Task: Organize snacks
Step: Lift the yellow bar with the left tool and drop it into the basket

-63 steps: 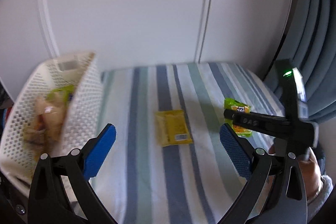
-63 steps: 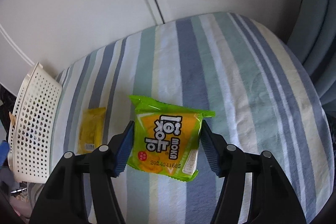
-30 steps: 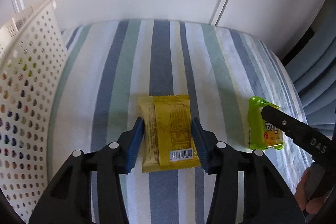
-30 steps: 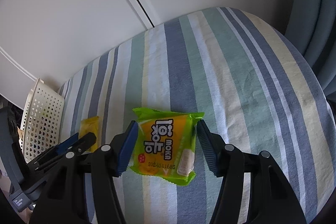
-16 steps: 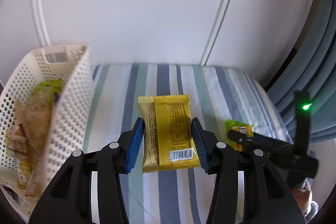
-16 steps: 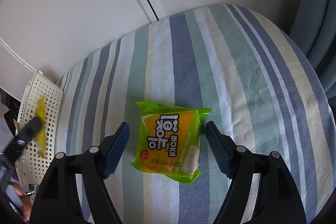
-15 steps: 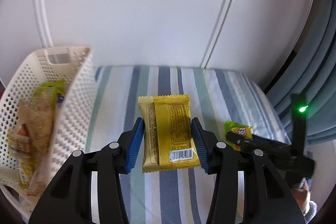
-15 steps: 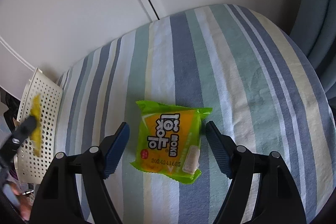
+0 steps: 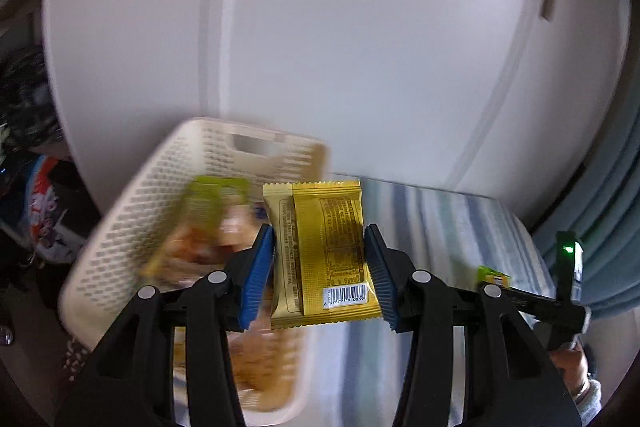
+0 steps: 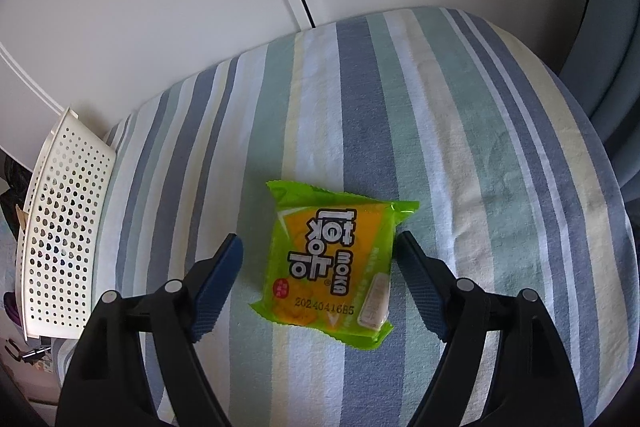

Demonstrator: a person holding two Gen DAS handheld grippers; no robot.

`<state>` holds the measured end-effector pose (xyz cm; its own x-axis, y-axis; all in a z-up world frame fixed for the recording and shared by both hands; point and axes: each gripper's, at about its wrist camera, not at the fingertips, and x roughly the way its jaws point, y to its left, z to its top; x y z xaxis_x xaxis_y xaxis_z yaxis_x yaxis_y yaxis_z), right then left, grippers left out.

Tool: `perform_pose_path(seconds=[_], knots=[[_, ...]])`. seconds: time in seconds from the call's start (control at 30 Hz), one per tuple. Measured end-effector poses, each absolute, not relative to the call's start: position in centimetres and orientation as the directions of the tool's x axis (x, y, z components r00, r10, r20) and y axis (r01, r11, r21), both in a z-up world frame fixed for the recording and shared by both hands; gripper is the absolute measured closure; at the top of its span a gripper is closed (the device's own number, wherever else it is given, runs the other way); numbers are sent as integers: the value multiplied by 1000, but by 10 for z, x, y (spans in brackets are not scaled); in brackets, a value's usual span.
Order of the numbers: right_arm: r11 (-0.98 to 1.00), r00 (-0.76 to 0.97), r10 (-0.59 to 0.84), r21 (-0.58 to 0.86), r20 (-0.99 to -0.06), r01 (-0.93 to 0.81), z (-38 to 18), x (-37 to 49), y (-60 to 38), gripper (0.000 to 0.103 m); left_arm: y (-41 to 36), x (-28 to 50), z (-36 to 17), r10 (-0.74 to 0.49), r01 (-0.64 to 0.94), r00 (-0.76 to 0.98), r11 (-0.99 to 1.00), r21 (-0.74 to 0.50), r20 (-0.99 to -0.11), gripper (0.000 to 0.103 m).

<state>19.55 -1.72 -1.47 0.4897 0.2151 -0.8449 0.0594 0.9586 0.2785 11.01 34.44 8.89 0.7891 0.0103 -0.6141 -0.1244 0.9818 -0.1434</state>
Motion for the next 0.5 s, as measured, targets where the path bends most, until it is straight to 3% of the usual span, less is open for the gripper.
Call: perform_pose_path(seconds=[0.4,0.43,0.5], knots=[[962,488,206,266,-848,56,-14,196,-15,25,406,88,55,103,-265,751,952,-156,-652,55],[962,489,205,265,-848,56,-15,196,-15,25,408,88,52,103,-271,748,949,-161,-656,53],[963,489,205,265,-848,56,-15,196,-14,25,410,86,47,103,-284,743,943,-172,-661,34]])
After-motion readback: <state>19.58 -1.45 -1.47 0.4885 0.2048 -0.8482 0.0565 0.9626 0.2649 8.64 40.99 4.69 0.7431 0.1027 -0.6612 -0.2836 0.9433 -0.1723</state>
